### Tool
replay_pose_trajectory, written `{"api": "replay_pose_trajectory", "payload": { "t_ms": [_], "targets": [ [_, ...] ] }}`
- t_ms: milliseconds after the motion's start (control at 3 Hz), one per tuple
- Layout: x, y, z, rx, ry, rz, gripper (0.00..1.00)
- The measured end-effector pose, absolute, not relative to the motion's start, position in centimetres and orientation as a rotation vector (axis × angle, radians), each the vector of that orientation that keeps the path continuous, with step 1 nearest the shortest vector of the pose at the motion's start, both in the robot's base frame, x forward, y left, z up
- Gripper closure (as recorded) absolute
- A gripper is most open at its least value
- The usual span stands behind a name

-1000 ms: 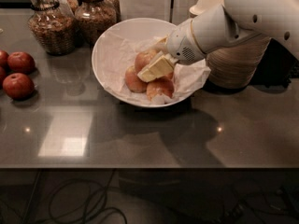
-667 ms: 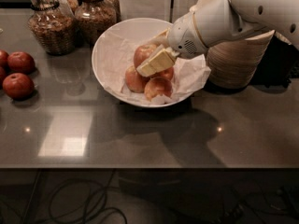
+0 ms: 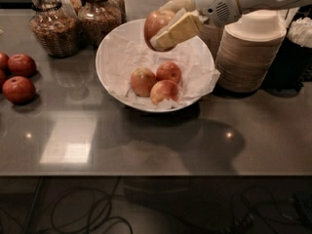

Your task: Pick apple from white bowl

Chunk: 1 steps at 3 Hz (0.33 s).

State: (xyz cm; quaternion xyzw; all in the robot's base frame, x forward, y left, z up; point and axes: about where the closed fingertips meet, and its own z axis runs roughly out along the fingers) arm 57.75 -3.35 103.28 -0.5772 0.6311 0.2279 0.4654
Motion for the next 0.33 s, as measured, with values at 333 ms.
{"api": "replay_pose_trajectory", "payload": {
  "t_ms": [333],
  "targets": [
    [57.75, -3.35, 103.28, -1.417, 1.55, 0.56, 1.0]
  ]
}}
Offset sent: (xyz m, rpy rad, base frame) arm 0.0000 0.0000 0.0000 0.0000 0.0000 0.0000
